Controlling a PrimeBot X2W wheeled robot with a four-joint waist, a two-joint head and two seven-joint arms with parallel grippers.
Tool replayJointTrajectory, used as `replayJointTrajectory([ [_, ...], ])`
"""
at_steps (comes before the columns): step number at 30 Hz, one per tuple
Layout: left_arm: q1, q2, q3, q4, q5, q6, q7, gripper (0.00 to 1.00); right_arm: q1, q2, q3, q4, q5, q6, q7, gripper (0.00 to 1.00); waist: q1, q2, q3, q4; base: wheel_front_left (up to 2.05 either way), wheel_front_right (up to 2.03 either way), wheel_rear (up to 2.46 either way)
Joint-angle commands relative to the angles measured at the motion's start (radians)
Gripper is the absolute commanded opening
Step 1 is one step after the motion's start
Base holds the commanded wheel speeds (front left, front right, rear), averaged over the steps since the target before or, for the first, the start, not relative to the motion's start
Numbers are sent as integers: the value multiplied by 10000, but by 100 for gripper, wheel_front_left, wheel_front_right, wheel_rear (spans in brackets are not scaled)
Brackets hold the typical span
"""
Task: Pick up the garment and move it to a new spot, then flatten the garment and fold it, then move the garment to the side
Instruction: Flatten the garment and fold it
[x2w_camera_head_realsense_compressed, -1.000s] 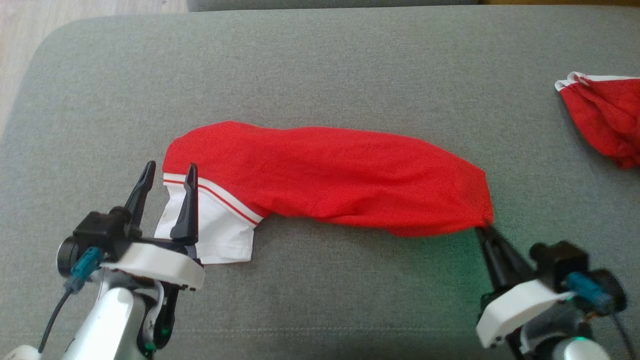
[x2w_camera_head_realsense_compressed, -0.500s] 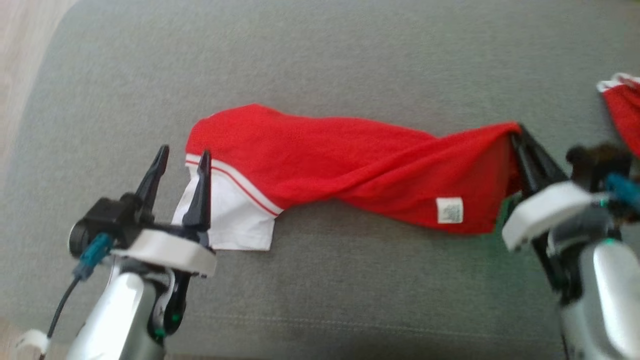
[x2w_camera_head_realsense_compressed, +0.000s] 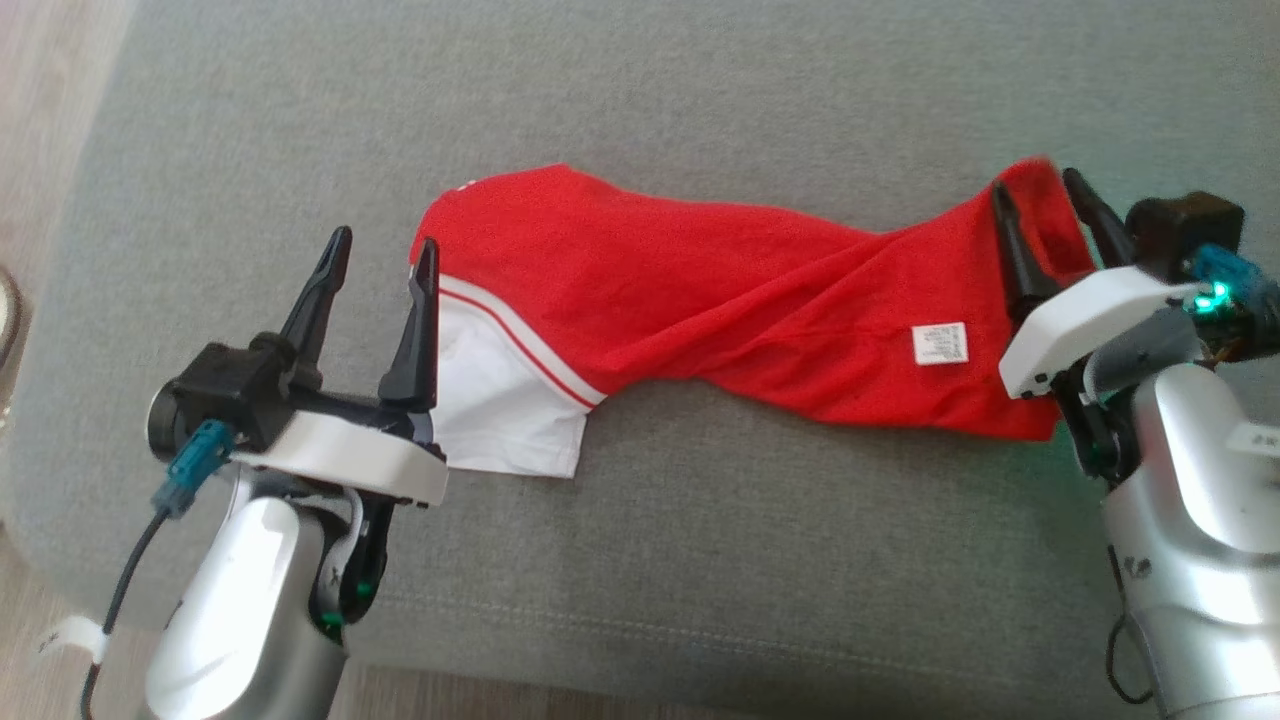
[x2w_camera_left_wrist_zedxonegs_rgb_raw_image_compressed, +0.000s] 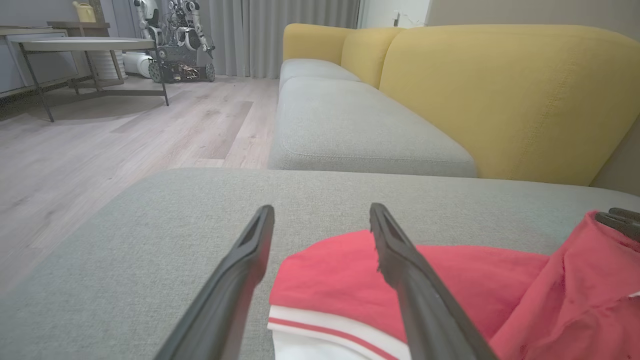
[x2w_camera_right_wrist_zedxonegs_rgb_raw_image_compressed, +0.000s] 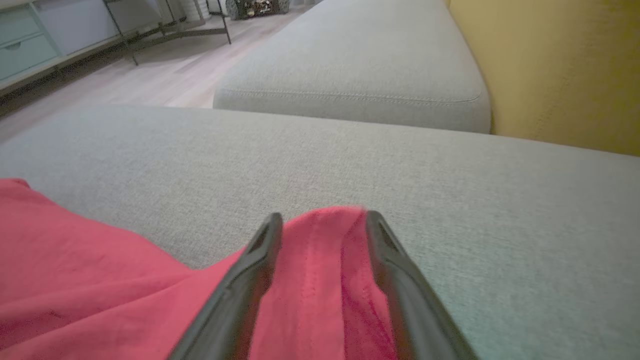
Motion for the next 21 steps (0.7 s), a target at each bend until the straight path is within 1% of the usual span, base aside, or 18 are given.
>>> replayJointTrajectory([
  [1,-113,157,465,-247,115,-17,-121,100,32,63,66,-351,27,65,-325,100,0,0,-229,-187,0,0,0],
  [4,148,186,599,-166,165,-3,-122,100,485,271,-37,-832,94,65,-800,100,0,0,-547,-438,0,0,0],
  [8,548,226,756,-115,183,57,-122,100,1363,460,-239,-2063,22,65,-1021,100,0,0,-1008,-737,0,0,0],
  [10,764,240,820,-105,177,92,-122,100,1888,575,-385,-2804,-109,65,-956,100,0,0,-1260,-857,0,0,0],
  [11,764,240,820,-105,177,92,-122,100,1888,575,-385,-2804,-109,65,-956,100,0,0,-1260,-857,0,0,0],
  [17,1375,350,880,-111,199,213,-121,100,3562,971,-602,-4830,-471,65,-476,100,0,0,-1887,-1088,0,0,0],
  [21,1744,522,913,-175,213,311,-47,100,4507,1151,-608,-5646,-555,65,-142,100,0,0,-2168,-1224,0,0,0],
])
